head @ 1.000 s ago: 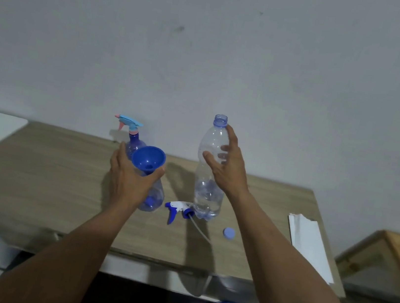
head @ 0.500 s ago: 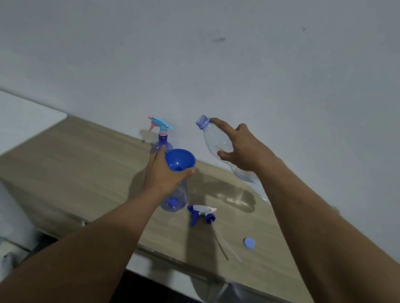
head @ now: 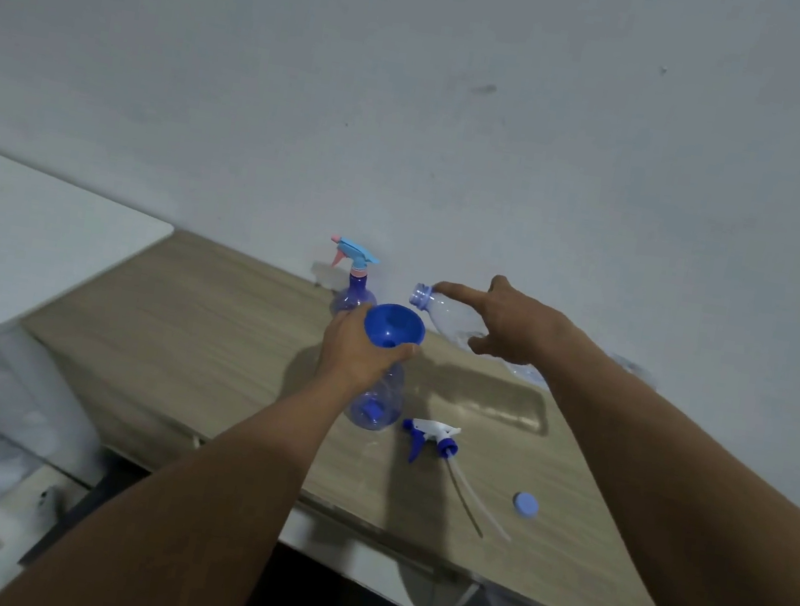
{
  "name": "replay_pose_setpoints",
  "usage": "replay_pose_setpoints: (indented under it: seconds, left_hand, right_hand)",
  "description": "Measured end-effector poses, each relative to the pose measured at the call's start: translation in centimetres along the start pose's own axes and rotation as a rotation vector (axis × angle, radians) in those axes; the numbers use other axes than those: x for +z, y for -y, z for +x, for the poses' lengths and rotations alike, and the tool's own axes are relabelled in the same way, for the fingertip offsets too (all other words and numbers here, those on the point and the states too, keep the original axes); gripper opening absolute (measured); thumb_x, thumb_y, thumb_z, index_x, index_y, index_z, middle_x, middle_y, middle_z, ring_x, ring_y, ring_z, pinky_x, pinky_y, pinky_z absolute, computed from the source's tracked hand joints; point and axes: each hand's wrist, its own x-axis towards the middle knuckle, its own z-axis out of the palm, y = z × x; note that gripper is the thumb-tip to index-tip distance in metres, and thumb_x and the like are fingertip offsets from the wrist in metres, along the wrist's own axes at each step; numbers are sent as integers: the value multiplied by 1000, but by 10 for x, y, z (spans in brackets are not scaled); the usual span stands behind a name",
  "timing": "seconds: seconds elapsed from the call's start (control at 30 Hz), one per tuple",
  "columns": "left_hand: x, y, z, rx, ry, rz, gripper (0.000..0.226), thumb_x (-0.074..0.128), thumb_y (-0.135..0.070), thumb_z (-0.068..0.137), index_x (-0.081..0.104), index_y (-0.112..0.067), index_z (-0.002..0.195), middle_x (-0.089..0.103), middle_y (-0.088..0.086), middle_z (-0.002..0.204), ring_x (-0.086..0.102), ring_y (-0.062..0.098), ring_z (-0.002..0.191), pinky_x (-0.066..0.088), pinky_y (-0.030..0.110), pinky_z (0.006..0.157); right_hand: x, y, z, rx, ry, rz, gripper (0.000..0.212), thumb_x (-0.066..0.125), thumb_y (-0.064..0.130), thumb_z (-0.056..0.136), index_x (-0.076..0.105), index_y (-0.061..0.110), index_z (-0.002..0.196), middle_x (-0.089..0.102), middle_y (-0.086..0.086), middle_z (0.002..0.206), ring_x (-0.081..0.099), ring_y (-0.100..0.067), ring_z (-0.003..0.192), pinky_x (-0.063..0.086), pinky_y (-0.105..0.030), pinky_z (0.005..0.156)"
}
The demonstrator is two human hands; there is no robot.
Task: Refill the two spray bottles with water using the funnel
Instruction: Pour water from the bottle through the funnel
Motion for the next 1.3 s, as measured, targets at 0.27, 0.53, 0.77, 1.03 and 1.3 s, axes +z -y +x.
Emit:
replay_pose_setpoints:
  seconds: [0.27, 0.53, 0.77, 1.03, 1.3]
  left_hand:
    - [-5, -4, 1, 27, 60, 5, 46, 87, -37, 65, 65, -20, 101, 67, -5, 92, 62, 8, 82, 45, 15, 63]
    - [-6, -4, 0, 33, 62, 7, 53, 88, -43, 62, 65, -24, 107, 67, -7, 99, 64, 12, 91, 54, 27, 76]
    - [-9, -8, -3, 44, 64, 24, 52, 87, -40, 65, 67, -22, 110, 66, -6, 99, 62, 14, 92, 55, 31, 81]
    - [-10, -9, -1, 27, 84, 30, 54, 85, -45, 66, 66, -24, 112, 66, -7, 101, 62, 13, 93, 45, 21, 70]
    - [-9, -8, -1, 0, 88, 10, 57, 87, -42, 65, 64, -24, 114, 65, -7, 105, 61, 13, 94, 45, 20, 70]
  right_hand:
    - [5, 1, 5, -2, 72, -89, 85, 66, 23, 93, 14, 61, 149, 34, -6, 110, 51, -25, 82, 55, -42, 80]
    - [0, 1, 5, -2, 89, -116, 86, 68, 25, 92, 15, 60, 149, 33, -5, 110, 50, -24, 86, 53, -41, 80]
    - [-4, 5, 2, -12, 92, -156, 84, 66, 24, 94, 15, 58, 151, 34, -5, 114, 45, -23, 89, 45, -35, 73]
    - [-4, 5, 1, -13, 82, -179, 84, 67, 24, 94, 16, 57, 152, 39, -9, 125, 44, -22, 89, 46, -34, 74]
    - [-4, 4, -1, -14, 59, -228, 85, 68, 24, 94, 15, 57, 152, 40, -10, 127, 43, -21, 91, 43, -32, 74]
